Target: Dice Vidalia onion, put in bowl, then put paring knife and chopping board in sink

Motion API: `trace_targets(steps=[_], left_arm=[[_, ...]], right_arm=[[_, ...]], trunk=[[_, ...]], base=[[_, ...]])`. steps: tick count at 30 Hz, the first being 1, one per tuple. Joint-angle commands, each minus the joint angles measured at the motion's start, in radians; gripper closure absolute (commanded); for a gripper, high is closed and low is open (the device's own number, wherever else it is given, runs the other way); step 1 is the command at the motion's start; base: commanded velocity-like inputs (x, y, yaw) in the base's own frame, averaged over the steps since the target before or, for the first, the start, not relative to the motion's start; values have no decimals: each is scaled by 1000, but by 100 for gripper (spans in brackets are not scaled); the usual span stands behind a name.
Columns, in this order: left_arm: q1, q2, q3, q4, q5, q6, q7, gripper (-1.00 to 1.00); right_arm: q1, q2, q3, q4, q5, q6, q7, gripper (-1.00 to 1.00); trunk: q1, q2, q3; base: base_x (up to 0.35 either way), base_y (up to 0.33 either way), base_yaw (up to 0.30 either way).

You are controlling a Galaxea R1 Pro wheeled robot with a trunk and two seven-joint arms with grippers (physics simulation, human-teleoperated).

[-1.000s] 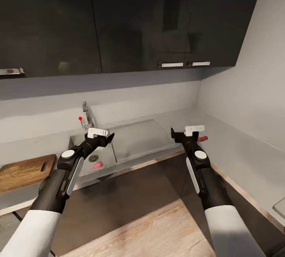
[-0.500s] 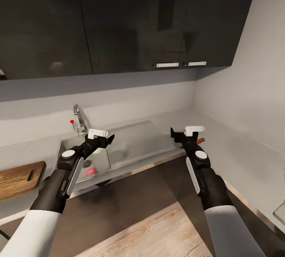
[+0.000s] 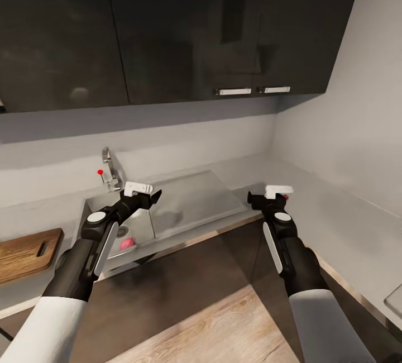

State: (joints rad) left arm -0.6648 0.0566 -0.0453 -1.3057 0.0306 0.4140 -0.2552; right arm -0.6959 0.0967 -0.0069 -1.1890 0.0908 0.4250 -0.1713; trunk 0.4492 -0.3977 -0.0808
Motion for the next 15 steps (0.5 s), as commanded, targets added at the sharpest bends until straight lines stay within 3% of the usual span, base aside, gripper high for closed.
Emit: trace_targets(steps=[1,10,15], left_arm=[[-1,1,-1,-1,3,6,-1,-100],[-1,1,-1,-1,3,6,-1,-100],[-1,1,-1,-1,3,6,-1,-100]], right_arm=[[-1,1,-1,-1,9,9,0,-100],[-1,2,3,-7,8,16,-3,-100],[-1,2,34,-22,8,18,-1,-100]], trunk=[[1,-2,-2],[1,-2,-2],[1,-2,-2]], base=[[72,-34,0],[181,-137,0],[241,-199,0]])
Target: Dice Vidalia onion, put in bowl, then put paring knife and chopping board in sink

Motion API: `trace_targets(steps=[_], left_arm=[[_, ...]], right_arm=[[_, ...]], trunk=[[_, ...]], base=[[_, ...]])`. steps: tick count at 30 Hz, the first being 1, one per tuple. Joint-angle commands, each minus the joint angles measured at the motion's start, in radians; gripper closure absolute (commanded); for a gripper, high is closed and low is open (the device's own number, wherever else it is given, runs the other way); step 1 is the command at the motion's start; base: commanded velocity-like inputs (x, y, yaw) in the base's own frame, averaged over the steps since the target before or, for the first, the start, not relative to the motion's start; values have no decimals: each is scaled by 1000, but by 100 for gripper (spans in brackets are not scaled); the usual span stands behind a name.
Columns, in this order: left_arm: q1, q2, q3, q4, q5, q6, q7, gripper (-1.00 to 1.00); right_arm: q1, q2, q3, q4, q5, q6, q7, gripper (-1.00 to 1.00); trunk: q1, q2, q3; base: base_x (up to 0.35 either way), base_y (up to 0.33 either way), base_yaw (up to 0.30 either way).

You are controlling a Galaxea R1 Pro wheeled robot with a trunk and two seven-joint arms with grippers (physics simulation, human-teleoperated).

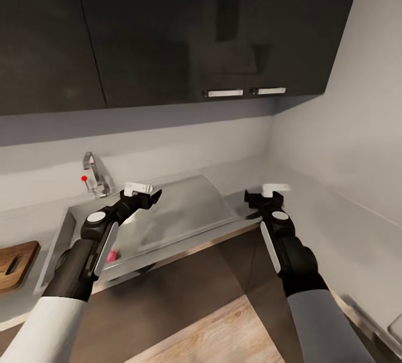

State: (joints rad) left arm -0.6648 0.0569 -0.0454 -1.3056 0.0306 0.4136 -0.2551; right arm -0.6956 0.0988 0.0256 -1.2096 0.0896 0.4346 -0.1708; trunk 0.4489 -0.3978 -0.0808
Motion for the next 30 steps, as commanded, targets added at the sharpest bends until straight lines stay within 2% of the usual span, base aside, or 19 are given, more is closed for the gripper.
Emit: trace_targets(steps=[1,4,13,30], left_arm=[[-1,0,-1,-1,3,7,-1,-100],[-1,0,-1,-1,3,7,-1,-100],[-1,1,0,-1,3,7,-1,-100],[-1,1,-1,-8,3,8,-1,-100]], right_arm=[[-1,0,15,-5,10,10,-2,-100],[-1,-1,27,-16,11,20,-1,-100],[-1,-2,60,-103,9,139,-1,-100],[7,0,63,-107,9,187,-1,-100]], trunk=[[1,-2,-2],[1,-2,-2],[1,-2,-2],[1,-2,-2]], base=[[248,-204,0],[250,-205,0],[214,-177,0],[18,-32,0]])
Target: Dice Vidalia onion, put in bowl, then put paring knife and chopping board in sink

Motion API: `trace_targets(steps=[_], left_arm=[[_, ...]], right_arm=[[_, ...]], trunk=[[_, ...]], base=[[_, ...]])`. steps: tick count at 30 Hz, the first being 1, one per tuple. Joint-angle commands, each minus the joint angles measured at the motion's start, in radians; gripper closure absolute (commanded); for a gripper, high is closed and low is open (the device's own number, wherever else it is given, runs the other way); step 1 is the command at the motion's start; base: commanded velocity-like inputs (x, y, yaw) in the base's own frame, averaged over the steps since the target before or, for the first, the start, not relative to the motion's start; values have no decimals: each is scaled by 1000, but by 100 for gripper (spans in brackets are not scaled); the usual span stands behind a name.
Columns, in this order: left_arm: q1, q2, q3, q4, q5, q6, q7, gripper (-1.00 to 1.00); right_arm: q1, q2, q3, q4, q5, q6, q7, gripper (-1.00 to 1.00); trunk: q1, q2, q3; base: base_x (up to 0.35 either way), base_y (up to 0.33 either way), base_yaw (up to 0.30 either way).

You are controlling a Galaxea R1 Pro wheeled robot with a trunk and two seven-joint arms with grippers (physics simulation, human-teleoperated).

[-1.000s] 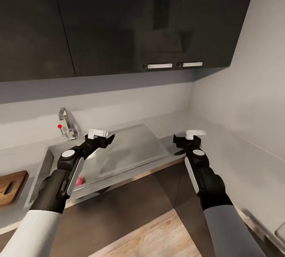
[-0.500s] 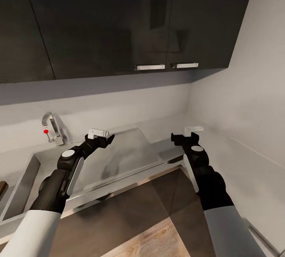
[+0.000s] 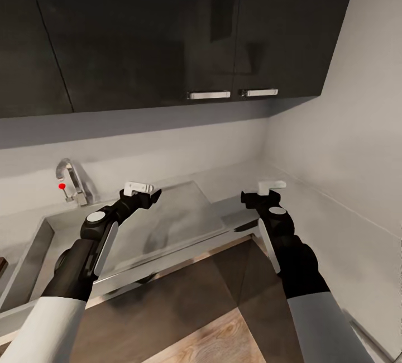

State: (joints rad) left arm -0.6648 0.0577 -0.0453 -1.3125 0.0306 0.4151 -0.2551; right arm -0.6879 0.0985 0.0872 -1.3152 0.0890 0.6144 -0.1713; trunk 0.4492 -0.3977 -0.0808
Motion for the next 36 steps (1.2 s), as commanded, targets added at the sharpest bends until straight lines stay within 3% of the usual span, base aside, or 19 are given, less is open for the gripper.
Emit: trace_targets(steps=[1,12,28,36], left_arm=[[-1,1,-1,-2,3,7,-1,-100],[-1,1,-1,-5,3,7,-1,-100],[-1,1,-1,-5,3,7,-1,-100],[-1,1,-1,-5,3,7,-1,-100]], right_arm=[[-1,0,1,-1,9,8,0,-100],[-1,-2,1,-1,9,10,1,-100],[-1,0,2,-1,9,11,0,-100],[-1,-1,2,-1,9,11,1,-100]], trunk=[[1,-2,-2],[1,-2,-2],[1,-2,-2],[1,-2,-2]], base=[[92,-213,0],[62,-143,136],[242,61,23],[65,8,0]])
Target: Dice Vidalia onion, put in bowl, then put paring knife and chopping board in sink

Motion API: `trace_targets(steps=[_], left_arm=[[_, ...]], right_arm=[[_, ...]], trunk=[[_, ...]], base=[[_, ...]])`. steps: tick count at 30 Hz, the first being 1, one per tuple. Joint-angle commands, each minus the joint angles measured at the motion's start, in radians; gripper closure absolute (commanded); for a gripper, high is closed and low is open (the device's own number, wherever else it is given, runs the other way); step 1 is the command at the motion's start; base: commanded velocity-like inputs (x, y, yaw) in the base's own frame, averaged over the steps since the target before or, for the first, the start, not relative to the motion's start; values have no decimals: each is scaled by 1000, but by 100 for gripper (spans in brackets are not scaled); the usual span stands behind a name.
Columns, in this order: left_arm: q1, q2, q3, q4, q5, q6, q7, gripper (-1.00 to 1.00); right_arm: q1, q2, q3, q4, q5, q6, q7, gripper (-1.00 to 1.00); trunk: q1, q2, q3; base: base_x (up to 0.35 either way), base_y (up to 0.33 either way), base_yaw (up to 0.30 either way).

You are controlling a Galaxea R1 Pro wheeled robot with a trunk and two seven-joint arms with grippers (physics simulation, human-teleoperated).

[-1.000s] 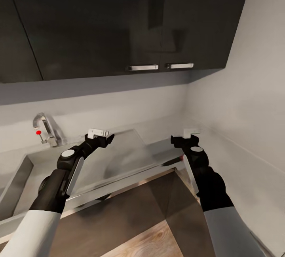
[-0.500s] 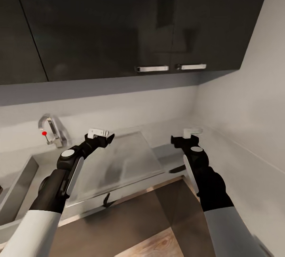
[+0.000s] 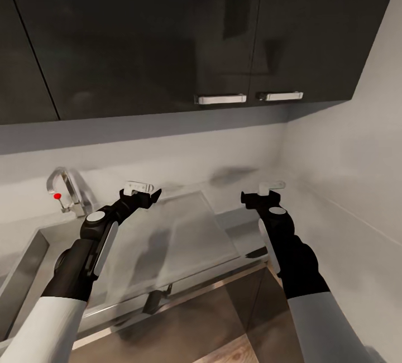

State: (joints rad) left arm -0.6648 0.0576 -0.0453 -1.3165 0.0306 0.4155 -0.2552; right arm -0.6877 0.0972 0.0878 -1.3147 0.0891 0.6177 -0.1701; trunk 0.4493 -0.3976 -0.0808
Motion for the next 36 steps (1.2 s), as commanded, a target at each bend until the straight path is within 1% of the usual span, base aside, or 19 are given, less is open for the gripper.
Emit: trace_targets(steps=[1,7,10,11,12,13,15,16,19,20,22,23,26,27,29,30,32,33,36], left_arm=[[-1,1,-1,-1,3,6,-1,-100],[-1,0,-1,-1,3,6,-1,-100],[-1,0,-1,-1,3,6,-1,-100],[-1,0,-1,-1,3,6,-1,-100],[-1,0,-1,-1,3,6,-1,-100],[-1,0,-1,-1,3,6,-1,-100],[-1,0,-1,-1,3,6,-1,-100],[-1,0,-1,-1,3,6,-1,-100],[-1,0,-1,-1,3,6,-1,-100],[-1,0,-1,-1,3,6,-1,-100],[-1,0,-1,-1,3,6,-1,-100],[-1,0,-1,-1,3,6,-1,-100],[-1,0,-1,-1,3,6,-1,-100],[-1,0,-1,-1,3,6,-1,-100],[-1,0,-1,-1,3,6,-1,-100],[-1,-1,-1,-1,3,6,-1,-100],[-1,-1,-1,-1,3,6,-1,-100],[-1,-1,-1,-1,3,6,-1,-100],[-1,-1,-1,-1,3,6,-1,-100]], right_arm=[[-1,0,1,-1,9,7,0,-100],[-1,0,-1,-1,11,6,1,-100],[-1,-1,1,-1,10,5,35,-100],[-1,-3,1,-1,11,5,81,-100],[-1,-5,1,-1,12,4,112,-100],[-1,-14,0,-1,15,4,188,-100],[-1,-35,-1,-1,21,3,278,-100],[-1,-69,-2,-1,31,3,375,-100],[-1,-138,-2,-1,54,1,528,-100],[-1,-184,-3,-4,70,0,623,-100],[-3,-224,-3,-10,87,-2,709,-100],[-5,-256,-3,-19,102,-2,780,-100],[-7,-298,-3,-36,131,-4,852,-100],[-8,-326,-3,-48,157,-4,884,-100],[-9,-355,-3,-59,185,-6,910,-100],[-10,-382,-3,-70,210,-8,937,-100],[-10,-403,-3,-80,230,-13,970,-100],[-10,-422,-3,-88,243,-20,1009,-100],[-11,-448,-3,-94,259,-30,1074,-100]], trunk=[[1,-2,-2],[1,-2,-2],[1,-2,-2],[1,-2,-2],[1,-2,-2],[1,-2,-2],[1,-2,-2],[1,-2,-2],[1,-2,-2],[1,-2,-2],[1,-2,-2],[1,-2,-2],[1,-2,-2],[1,-2,-2],[1,-2,-2],[1,-2,-2],[1,-2,-2],[1,-2,-2],[1,-2,-2]], base=[[2,0,0],[0,0,0],[0,0,0],[0,0,0],[0,0,0],[0,0,0],[0,0,0],[0,0,0],[0,0,0],[0,0,0],[0,0,0],[0,0,0],[0,0,0],[0,0,0],[0,0,0],[0,0,0],[0,0,0],[0,0,0],[0,0,0]])
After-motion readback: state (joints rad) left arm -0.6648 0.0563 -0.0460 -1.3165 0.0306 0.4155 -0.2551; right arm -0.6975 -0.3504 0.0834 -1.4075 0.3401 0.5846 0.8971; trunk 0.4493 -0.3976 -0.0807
